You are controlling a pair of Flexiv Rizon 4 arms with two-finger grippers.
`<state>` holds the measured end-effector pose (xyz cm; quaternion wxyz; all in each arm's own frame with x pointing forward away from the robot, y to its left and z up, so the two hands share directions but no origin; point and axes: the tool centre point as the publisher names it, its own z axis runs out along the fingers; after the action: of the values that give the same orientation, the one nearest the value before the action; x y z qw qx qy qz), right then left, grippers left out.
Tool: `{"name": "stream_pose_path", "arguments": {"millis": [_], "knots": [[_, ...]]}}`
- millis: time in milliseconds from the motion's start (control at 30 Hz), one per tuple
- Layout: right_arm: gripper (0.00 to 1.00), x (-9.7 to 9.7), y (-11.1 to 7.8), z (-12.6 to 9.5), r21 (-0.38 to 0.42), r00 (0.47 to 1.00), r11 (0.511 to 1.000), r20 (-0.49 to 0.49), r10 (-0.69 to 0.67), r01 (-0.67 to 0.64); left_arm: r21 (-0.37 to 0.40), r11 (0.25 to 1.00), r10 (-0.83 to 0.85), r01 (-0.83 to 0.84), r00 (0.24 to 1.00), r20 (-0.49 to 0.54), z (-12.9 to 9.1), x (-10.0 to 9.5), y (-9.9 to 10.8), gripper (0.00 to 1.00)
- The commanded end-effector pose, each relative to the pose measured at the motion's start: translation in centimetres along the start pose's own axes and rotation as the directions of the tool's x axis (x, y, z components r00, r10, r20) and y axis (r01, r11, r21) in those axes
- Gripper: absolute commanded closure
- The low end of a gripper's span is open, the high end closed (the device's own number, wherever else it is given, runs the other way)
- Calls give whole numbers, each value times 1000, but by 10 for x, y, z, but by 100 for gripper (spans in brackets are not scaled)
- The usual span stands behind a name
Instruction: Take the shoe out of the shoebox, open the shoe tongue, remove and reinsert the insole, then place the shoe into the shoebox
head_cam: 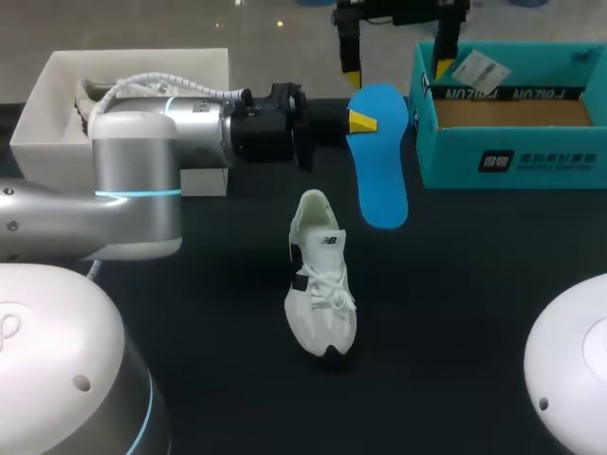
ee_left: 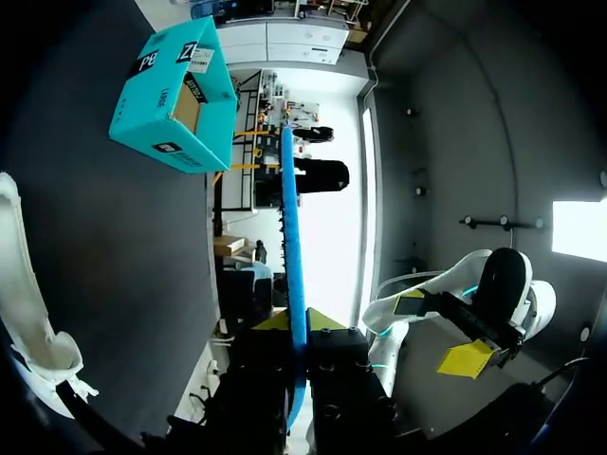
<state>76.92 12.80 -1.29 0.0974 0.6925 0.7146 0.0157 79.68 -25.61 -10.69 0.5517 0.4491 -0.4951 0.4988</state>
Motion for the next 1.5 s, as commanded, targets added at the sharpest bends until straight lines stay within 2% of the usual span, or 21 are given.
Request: {"name": "stream_pose_path", "arguments": {"millis": [33, 133, 967, 1000, 1033, 1067, 1167, 1367, 1500], "knots": [[0, 7, 0, 4, 1, 1000, 1000, 7, 19, -19, 4, 1000, 1, -1, 1000, -1, -4, 2, 3, 100], [0, 10, 0, 7, -1, 999, 999, -24, 39, -39, 6, 1000, 1, -1, 1000, -3, -5, 1, 4, 100], [0, 15, 2, 10, -5, 999, 1000, -34, 14, -14, 23, 1000, -2, 2, 1000, -8, -6, -4, 5, 100], [0, 11, 2, 12, -6, 996, 1000, -81, 24, -24, 22, 1000, -3, 3, 1000, -9, -6, -3, 6, 100], [0, 7, 2, 13, -43, 988, 998, -147, 40, -47, 21, 1000, -3, 3, 1000, -9, -6, -3, 6, 100], [0, 2, 2, 13, -87, 969, 993, -240, 61, -84, 21, 1000, -3, 4, 1000, -10, -6, -3, 6, 100], [0, -10, -2, 12, -160, 912, 975, -403, 79, -155, 22, 1000, -3, 3, 1000, -13, -8, -1, 5, 100], [0, -21, -6, 16, -170, 871, 971, -488, 67, -170, 26, 1000, -4, 4, 1000, -15, -10, -1, 4, 100], [0, -22, -6, 22, -168, 818, 973, -574, 36, -161, 20, 999, -26, 27, 999, -32, -11, -1, 3, 100]]}}
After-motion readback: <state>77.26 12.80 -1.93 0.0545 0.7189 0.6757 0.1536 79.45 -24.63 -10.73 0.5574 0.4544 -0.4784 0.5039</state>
